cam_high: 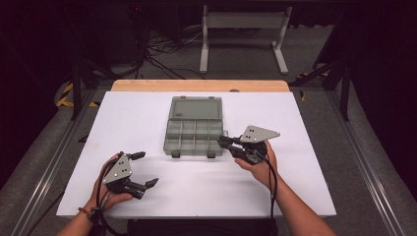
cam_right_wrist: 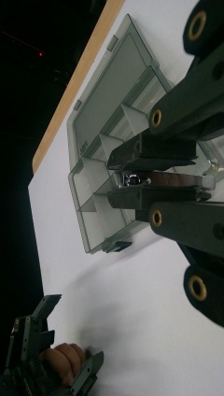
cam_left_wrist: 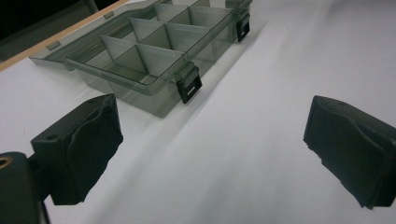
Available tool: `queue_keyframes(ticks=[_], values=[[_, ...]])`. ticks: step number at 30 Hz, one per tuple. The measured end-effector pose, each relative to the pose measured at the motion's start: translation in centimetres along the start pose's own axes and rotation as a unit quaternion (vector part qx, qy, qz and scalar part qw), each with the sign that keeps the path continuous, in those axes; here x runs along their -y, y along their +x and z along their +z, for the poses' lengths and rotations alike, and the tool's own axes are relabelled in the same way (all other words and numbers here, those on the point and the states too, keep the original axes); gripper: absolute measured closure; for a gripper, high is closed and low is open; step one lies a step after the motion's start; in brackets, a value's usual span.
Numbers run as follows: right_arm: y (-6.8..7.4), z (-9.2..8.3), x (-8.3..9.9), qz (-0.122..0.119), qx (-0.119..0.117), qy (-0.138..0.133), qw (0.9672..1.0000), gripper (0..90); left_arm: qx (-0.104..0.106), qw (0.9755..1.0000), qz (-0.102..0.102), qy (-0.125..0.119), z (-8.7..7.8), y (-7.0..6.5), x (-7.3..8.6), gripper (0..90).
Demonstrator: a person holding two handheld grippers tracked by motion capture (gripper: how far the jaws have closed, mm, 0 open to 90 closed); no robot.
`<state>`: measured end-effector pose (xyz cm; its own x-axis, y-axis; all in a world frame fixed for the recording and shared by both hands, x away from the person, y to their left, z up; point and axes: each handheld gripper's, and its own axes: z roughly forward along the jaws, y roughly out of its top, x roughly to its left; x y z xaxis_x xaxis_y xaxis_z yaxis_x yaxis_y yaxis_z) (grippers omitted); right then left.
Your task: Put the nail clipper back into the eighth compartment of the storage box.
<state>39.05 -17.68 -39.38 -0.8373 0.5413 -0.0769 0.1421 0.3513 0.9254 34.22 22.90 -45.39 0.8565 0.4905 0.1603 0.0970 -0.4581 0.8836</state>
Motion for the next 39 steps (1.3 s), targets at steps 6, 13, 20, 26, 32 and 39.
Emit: queue_keyframes(ticks=[6, 13, 20, 26, 32, 39], values=[[-0.6, 0.7, -0.6, -0.001, 0.008, 0.003, 1.0000, 81.0, 0.001, 1.0000, -0.001, -0.001, 0.1, 0.0, 0.0, 5.0], [-1.2, 2.2, -1.2, 0.003, 0.009, 0.013, 0.9999, 81.0, 0.002, 1.0000, -0.004, -0.002, 0.0, 0.0, 0.1, 5.0], [-1.8, 3.5, -0.8, 0.010, 0.014, 0.023, 0.9996, 81.0, 0.002, 1.0000, -0.005, -0.002, 0.0, 0.0, 0.1, 5.0], [-2.0, 4.4, -0.2, 0.018, 0.017, 0.036, 0.9990, 81.0, 0.002, 1.0000, -0.003, -0.001, 0.1, 0.1, 0.1, 5.0], [-2.1, 4.9, 0.5, 0.023, 0.018, 0.048, 0.9984, 80.9, 0.003, 1.0000, -0.001, 0.002, 0.1, 0.0, 0.1, 5.0], [-2.1, 4.9, 1.3, 0.028, 0.018, 0.065, 0.9973, 80.9, 0.003, 1.0000, -0.001, 0.001, 0.0, 0.0, 0.1, 5.1]])
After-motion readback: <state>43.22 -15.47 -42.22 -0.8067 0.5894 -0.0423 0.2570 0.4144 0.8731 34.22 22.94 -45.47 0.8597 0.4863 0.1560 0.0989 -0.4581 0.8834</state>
